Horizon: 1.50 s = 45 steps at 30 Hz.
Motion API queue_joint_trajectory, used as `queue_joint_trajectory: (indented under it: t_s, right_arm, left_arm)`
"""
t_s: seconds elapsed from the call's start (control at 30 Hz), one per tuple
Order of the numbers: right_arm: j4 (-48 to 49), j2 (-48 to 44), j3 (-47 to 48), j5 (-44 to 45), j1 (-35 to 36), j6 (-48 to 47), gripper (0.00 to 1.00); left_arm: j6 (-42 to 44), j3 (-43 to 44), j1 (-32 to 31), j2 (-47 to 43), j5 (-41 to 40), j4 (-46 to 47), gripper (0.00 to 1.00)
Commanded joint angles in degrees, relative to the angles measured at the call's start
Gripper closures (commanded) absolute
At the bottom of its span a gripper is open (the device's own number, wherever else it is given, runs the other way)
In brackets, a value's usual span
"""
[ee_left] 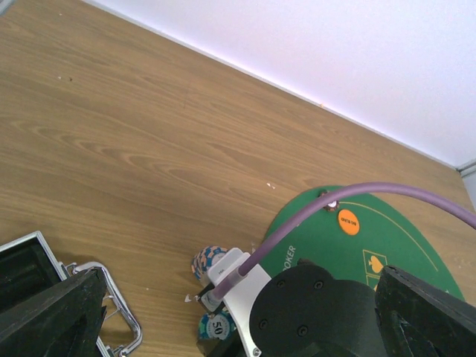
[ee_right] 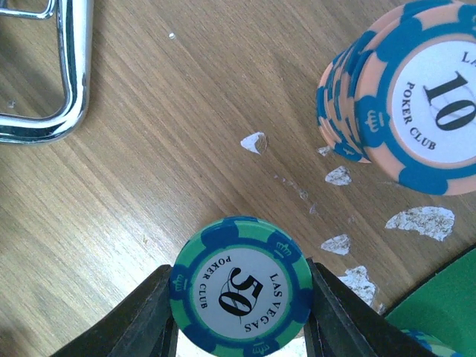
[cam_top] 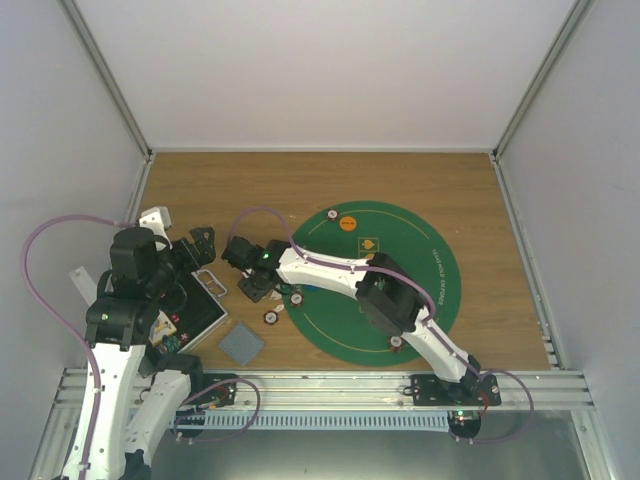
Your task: Distribute texas hold em gaming equipment
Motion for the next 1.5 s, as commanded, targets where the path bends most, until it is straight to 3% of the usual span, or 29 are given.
queue_joint_trajectory:
  t_s: [0.0,0.37,0.67,0.97,1.47]
  right_arm:
    - [-0.5,-3.6,-1.1,0.0,0.4,0.7,0.67]
    - [0.5,-16.9,-13.8,2.2,-3.3,4.4,0.66]
    - [5.7,-26.1,-26.7,2.9,-20.5,-1.2,0.66]
    - [8.3,-17.4,-18.8,1.3,-36.1,-5.9,0.66]
    - [3.9,-0.3,1.5,-3.6,-41.4,-8.9,0.65]
  left_arm:
    - [-0.5,0.7,0.5,-0.6,-0.6,2.2,0.01]
    - [-0.3,1.0,0.5,-0.7,-0.8,1.8,0.01]
    - [0.1,0.8,0.5,-0.2,0.2,1.6,0.01]
    - [0.1,1.0,0.5,0.6,0.7,1.0,0.01]
    - [-0.9,0.6,0.5,1.2,-0.3,0.9,0.01]
